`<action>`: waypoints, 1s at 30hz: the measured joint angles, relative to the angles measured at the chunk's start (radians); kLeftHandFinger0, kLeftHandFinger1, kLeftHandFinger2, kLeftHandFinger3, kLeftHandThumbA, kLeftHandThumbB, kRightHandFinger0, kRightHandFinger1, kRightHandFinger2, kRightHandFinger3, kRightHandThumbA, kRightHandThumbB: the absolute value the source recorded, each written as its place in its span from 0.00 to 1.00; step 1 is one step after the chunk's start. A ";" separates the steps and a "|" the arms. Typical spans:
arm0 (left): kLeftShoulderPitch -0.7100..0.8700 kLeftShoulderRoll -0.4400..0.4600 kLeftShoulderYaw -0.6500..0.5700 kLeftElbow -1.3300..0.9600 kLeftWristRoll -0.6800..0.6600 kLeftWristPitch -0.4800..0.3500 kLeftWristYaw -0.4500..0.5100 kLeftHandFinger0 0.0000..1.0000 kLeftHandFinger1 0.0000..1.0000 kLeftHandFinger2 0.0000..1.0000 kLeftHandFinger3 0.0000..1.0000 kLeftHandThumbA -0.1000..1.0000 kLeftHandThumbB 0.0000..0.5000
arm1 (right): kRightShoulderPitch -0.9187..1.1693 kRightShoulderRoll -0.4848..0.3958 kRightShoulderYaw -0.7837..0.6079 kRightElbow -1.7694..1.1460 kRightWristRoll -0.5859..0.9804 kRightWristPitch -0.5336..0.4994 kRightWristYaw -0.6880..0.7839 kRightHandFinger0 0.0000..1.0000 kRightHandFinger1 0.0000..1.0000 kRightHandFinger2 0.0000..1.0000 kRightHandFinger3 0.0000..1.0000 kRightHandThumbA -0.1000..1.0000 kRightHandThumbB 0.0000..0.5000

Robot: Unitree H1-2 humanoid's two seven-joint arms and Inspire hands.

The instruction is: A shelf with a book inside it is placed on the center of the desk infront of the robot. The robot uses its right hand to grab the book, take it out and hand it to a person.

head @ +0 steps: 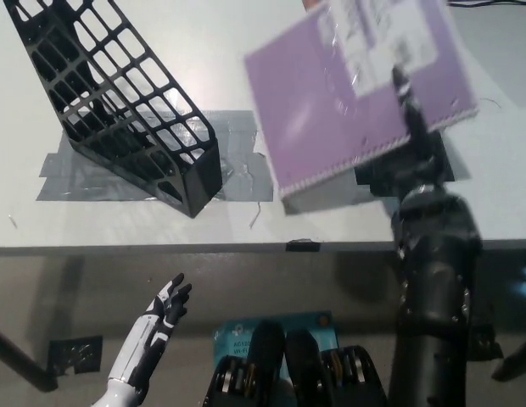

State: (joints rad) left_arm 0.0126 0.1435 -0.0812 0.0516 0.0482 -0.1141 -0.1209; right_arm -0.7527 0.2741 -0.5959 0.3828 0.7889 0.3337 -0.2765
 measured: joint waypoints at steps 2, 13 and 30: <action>0.001 0.000 0.000 0.000 0.000 -0.001 0.000 1.00 1.00 1.00 1.00 0.96 0.44 | 0.014 -0.003 0.002 0.068 -0.001 -0.008 0.010 0.00 0.00 0.00 0.05 1.00 0.01; 0.008 0.001 0.002 -0.001 0.000 -0.005 0.000 1.00 1.00 1.00 1.00 0.94 0.43 | -0.042 -0.048 0.002 0.366 0.027 -0.119 0.141 0.00 0.00 0.00 0.08 1.00 0.06; 0.005 0.001 0.006 0.000 -0.003 -0.011 0.000 1.00 1.00 1.00 1.00 0.95 0.41 | -0.025 -0.064 0.018 0.349 0.036 -0.170 0.227 1.00 1.00 1.00 1.00 1.00 0.99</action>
State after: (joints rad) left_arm 0.0173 0.1445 -0.0753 0.0512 0.0456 -0.1246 -0.1209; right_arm -0.7777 0.2098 -0.5777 0.7314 0.8248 0.1641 -0.0499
